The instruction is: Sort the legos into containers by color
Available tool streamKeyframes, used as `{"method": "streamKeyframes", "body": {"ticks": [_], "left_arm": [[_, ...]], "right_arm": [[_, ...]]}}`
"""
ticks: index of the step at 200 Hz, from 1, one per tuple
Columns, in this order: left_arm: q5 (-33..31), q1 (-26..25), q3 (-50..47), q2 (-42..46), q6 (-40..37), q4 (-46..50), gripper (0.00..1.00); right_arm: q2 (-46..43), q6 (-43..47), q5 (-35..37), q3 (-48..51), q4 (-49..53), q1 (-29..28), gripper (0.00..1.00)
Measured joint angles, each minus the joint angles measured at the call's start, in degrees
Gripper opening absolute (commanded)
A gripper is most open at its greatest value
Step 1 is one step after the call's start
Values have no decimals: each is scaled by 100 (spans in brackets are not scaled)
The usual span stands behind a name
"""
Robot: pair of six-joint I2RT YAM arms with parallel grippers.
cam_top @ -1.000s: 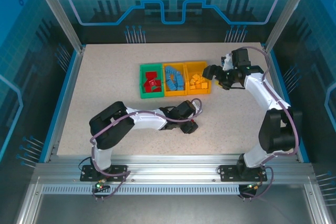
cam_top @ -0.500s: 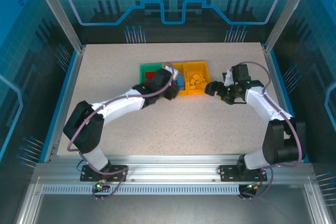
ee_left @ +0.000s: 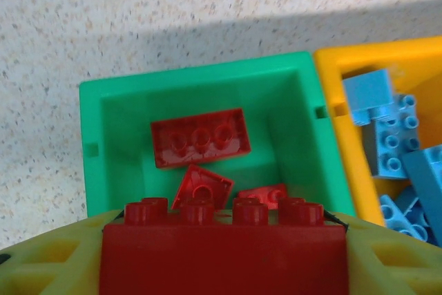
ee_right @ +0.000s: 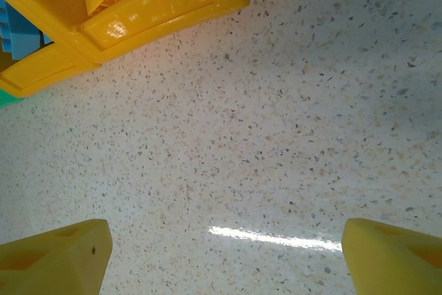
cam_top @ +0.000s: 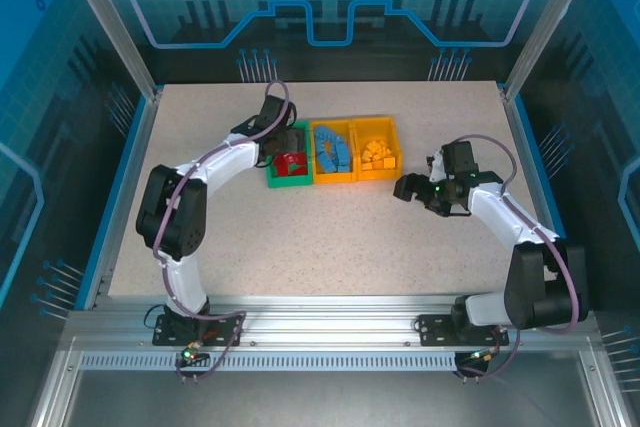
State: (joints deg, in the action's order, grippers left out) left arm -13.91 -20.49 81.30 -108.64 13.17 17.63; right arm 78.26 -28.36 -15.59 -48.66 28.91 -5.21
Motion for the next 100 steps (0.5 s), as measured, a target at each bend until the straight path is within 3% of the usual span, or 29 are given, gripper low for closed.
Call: {"method": "streamKeyframes", "body": {"ticks": [11, 20, 70, 100], "left_arm": [[22, 4, 0, -15, 68, 120, 81], [26, 4, 0, -15, 170, 195, 98], [90, 2, -321, 286, 549, 155, 99], [31, 2, -721, 916, 603, 55, 99]], "right_arm": [[-15, 20, 26, 0, 7, 0, 89], [-35, 39, 46, 0, 11, 0, 89], [-234, 273, 227, 114, -203, 0, 92], [-671, 688, 951, 448, -737, -35, 95]]}}
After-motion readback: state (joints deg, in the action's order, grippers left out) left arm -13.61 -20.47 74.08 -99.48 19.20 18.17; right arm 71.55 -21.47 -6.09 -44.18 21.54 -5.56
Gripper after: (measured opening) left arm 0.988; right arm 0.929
